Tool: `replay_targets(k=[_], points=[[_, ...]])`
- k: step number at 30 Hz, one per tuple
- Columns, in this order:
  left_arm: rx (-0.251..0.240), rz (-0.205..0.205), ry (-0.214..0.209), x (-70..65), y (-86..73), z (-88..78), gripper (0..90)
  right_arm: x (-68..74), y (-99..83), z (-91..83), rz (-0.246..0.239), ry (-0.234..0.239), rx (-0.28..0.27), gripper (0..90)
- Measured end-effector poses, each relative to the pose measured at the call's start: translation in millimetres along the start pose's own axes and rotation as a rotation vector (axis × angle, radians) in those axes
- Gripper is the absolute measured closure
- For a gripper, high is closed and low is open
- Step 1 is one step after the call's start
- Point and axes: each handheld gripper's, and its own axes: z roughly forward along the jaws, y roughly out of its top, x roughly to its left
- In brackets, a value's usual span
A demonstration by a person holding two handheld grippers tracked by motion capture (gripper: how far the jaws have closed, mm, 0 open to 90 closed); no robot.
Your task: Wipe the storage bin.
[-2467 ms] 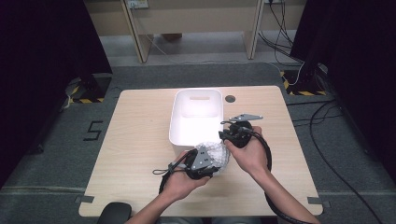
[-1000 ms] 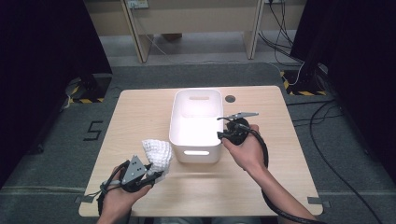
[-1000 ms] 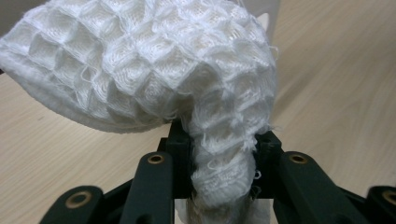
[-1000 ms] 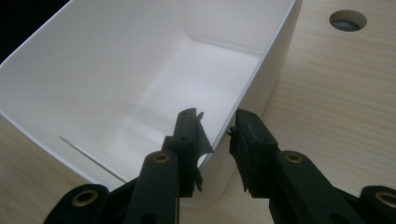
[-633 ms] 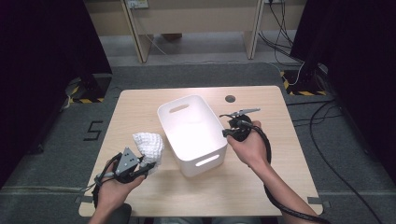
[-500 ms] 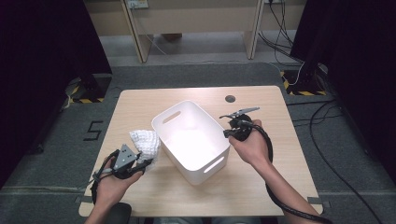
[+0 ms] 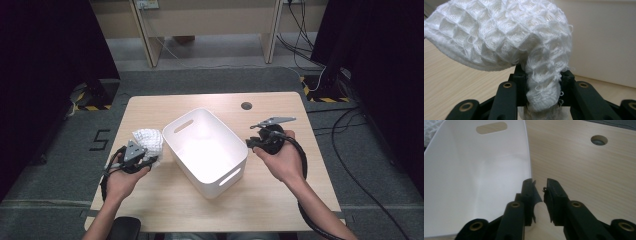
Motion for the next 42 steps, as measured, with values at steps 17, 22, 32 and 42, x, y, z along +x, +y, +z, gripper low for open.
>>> replay_targets(k=[17, 22, 32, 42], points=[[0.033, 0.019, 0.050, 19.2, 12.2, 43.7, 67.6, 8.6, -39.1, 0.9, -0.010, 0.043, 0.160, 90.0], [0.019, 0.047, 0.052, 17.6, 15.8, 48.9, 67.6, 14.4, -40.6, 6.6, -0.024, 0.054, 0.168, 89.8], [0.000, 0.098, 0.034, 16.1, 21.5, 55.8, 67.6, 17.8, -43.7, 13.0, -0.027, 0.062, 0.163, 88.3], [-0.010, 0.124, -0.007, 13.2, 18.9, 52.4, 68.2, 17.3, -41.6, 15.3, -0.027, 0.064, 0.150, 88.0]])
